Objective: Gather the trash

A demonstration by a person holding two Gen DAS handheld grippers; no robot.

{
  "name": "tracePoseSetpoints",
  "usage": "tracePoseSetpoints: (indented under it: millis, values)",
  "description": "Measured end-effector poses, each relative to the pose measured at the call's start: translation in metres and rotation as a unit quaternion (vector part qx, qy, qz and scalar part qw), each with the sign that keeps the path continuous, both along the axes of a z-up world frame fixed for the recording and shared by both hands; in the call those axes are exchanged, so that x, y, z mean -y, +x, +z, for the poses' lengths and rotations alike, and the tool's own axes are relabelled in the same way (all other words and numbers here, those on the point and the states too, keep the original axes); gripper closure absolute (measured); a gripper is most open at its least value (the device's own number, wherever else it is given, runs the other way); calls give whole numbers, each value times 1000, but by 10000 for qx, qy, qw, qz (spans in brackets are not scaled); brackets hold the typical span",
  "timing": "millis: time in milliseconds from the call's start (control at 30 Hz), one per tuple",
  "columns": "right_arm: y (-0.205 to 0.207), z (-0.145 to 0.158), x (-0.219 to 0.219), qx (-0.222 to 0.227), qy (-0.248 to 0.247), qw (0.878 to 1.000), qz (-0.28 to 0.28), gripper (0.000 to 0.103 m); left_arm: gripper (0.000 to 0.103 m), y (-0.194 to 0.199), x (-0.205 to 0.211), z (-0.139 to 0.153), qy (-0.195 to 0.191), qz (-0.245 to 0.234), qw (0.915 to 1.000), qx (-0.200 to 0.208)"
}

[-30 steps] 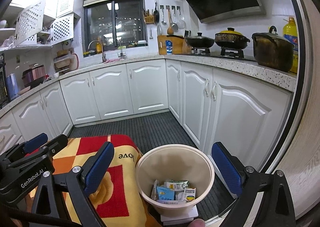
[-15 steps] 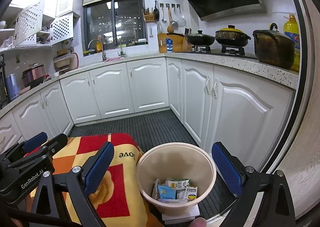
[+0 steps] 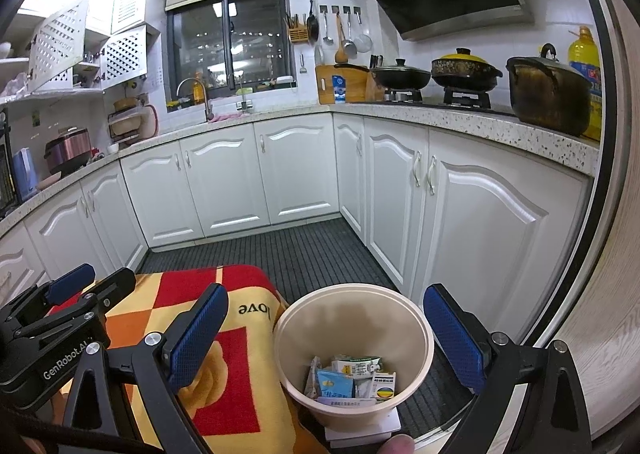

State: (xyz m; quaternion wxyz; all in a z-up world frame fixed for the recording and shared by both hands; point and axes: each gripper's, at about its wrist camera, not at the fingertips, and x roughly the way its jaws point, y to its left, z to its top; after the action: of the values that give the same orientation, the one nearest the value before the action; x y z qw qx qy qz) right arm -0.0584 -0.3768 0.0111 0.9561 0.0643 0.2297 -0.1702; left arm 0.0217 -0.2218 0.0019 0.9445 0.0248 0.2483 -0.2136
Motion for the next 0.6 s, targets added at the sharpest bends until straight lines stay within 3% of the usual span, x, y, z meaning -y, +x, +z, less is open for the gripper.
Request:
tracePoseSetpoints:
  millis: [600]
  values:
    - [2,-5,-1,-46,-4,10000,4,6,43,5,0,-1,86,-58,9999,-47]
